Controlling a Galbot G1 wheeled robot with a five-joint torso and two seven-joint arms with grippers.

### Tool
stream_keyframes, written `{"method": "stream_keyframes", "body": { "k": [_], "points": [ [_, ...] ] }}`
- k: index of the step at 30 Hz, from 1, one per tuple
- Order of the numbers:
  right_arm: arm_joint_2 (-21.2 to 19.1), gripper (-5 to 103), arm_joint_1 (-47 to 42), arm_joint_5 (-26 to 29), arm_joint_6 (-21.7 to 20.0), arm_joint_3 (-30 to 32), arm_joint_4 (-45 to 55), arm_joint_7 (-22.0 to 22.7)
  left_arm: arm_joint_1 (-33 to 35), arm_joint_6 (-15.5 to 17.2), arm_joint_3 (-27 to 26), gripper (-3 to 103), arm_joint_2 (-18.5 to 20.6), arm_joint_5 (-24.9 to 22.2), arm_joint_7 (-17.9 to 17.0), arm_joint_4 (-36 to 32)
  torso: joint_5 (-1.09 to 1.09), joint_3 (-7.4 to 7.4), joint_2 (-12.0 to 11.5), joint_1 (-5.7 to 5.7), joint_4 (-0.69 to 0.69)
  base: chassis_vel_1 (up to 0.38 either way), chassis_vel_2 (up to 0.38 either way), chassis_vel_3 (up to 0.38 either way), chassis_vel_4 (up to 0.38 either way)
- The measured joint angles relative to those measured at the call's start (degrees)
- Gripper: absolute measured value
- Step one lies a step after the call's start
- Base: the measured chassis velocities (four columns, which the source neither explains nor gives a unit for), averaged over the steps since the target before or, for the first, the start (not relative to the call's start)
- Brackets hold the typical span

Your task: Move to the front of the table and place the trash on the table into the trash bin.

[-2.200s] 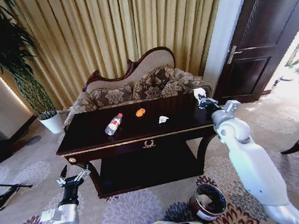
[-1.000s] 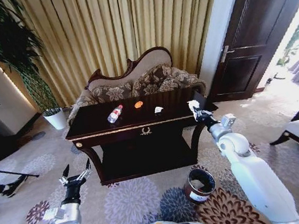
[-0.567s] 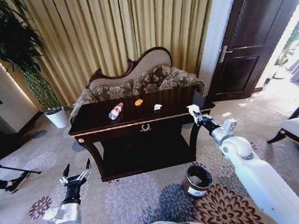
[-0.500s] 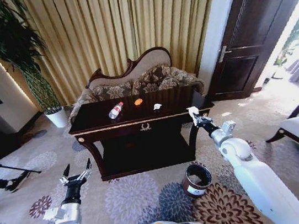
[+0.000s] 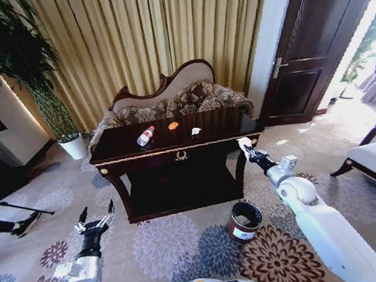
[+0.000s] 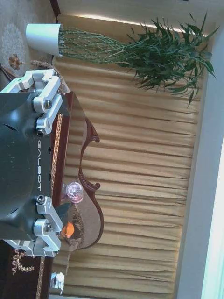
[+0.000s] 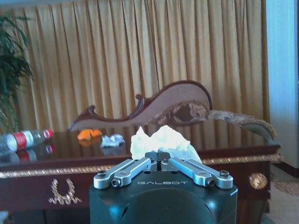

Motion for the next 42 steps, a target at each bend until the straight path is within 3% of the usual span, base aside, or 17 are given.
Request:
{"method": "stream_keyframes", "body": {
  "k": [7,12,18,23,26,42],
  "points": [
    [1.6,0,-1.4,-5.1,2.2,-0.4,-5.8,-0.7,0.4,-0.2,-0.5,100,0.1,-0.2,0.1,0.0,0.0,0.0,0.0,0.02,-0.01,0.0,0.0,0.0,0.0],
    [3.9,0,-1.6,-11.9,4.2,-1.4,-12.5,-2.2,0.4,-0.4,-0.5,100,0.1,-0.3,0.1,0.2,0.0,0.0,0.0,0.01,-0.01,0.0,0.0,0.0,0.0],
    [10.3,0,1.9,-20.7,6.6,-4.0,-24.8,-2.6,-0.4,-0.5,0.4,100,-0.2,-0.8,0.2,1.1,0.01,0.01,0.0,0.01,0.0,0.0,0.0,0.0,0.0],
    [12.9,0,5.2,-25.2,8.3,-4.9,-31.1,-2.9,-0.3,-0.5,0.5,100,-0.2,-0.9,0.2,1.1,0.0,0.01,0.0,0.01,0.0,0.0,0.0,0.0,0.0],
    [15.1,0,9.3,-30.7,10.6,-5.1,-39.0,-2.8,-0.2,-0.5,0.2,100,-0.1,-1.1,0.2,1.1,0.0,0.01,0.0,0.01,0.01,0.0,0.0,0.0,0.0],
    [17.3,0,14.4,-40.8,14.5,-3.2,-55.0,-0.9,0.5,-1.0,-1.0,100,-0.1,-2.4,1.2,1.1,0.0,0.0,0.0,0.0,0.0,0.0,0.0,0.0,0.0]
  ]
}}
